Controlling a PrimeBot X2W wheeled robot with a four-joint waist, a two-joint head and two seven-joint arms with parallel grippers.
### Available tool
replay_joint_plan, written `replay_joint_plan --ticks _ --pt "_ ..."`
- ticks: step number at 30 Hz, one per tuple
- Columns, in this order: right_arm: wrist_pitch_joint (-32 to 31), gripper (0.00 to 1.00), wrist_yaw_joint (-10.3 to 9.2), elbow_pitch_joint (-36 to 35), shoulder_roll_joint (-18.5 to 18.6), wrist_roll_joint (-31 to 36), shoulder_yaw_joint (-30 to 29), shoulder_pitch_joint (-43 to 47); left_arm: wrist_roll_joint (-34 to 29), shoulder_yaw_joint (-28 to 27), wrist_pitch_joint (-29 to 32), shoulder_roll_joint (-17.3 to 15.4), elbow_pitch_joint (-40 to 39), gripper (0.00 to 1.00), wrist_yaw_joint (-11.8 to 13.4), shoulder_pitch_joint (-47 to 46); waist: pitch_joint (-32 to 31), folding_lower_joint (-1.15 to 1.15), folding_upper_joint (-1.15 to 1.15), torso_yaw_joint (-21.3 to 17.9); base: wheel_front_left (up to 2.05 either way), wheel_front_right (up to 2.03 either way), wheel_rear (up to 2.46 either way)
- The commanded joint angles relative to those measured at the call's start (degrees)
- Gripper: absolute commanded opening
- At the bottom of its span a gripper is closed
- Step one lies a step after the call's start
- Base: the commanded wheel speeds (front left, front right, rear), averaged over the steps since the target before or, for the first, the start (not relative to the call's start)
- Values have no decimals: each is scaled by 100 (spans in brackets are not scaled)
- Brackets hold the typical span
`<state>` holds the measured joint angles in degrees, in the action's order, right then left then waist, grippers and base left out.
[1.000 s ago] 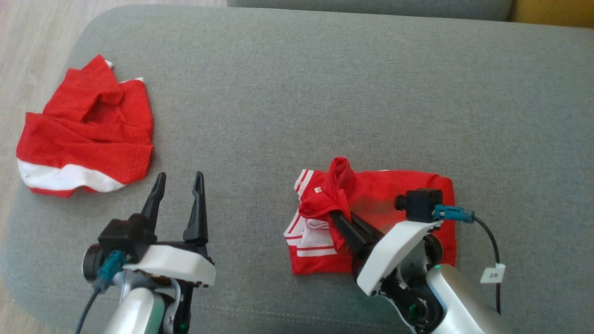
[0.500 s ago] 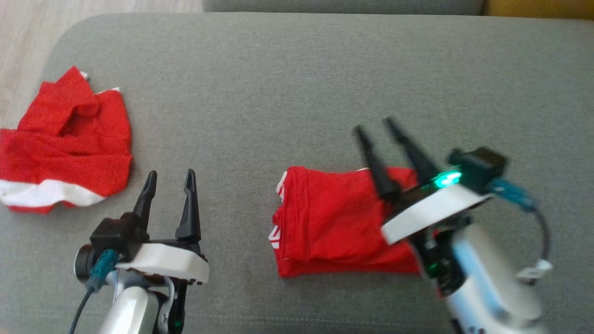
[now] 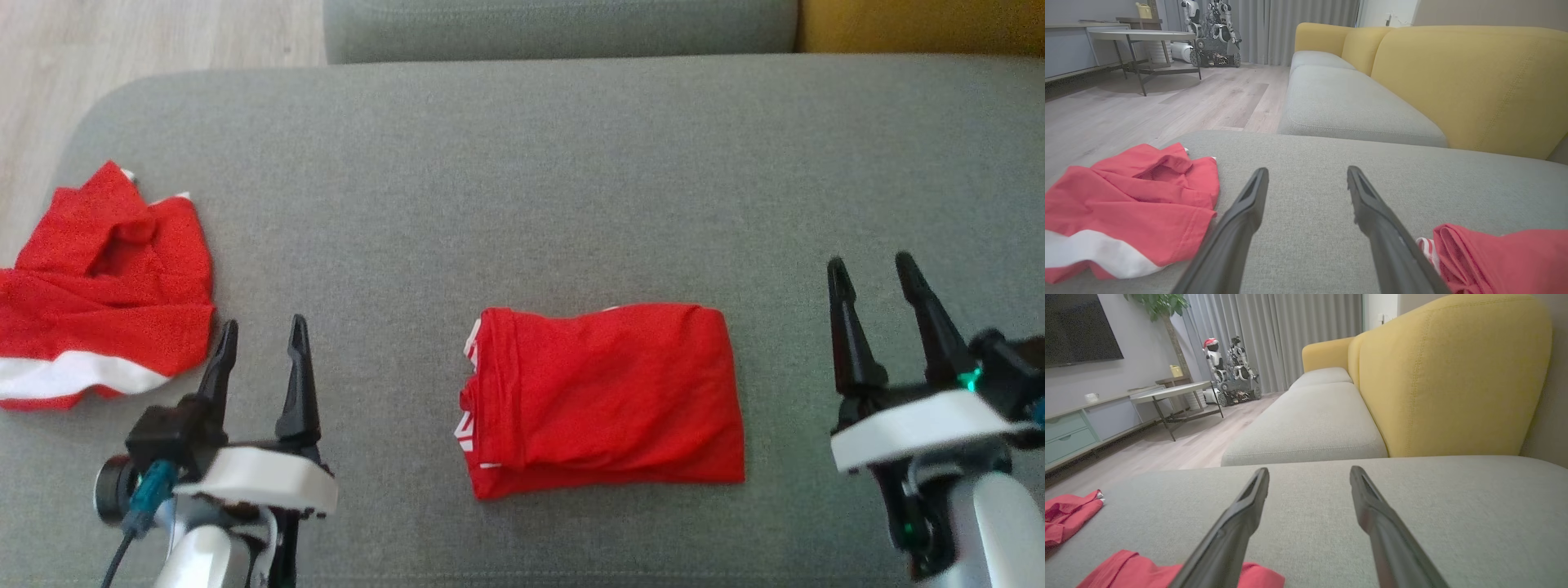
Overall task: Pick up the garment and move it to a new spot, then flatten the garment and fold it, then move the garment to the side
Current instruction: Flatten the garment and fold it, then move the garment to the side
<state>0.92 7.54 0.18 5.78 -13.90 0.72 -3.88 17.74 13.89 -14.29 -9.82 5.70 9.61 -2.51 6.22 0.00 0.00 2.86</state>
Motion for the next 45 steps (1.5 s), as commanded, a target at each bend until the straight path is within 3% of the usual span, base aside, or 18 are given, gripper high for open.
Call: replay_joint_plan --ticks 1,19,45 --pt "-34 100 -5 -266 29 72 77 3 -21 -252 -43 -148 -228 100 37 -74 -85 0 0 -9 0 0 0" --pt "-372 100 -5 -718 -141 344 -103 1110 -23 -165 307 -450 -682 100 120 657 -736 0 0 87 0 0 0" --pt "-493 100 -5 -704 -227 457 -135 1129 -40 33 341 -467 -674 100 136 514 -656 0 0 125 0 0 0"
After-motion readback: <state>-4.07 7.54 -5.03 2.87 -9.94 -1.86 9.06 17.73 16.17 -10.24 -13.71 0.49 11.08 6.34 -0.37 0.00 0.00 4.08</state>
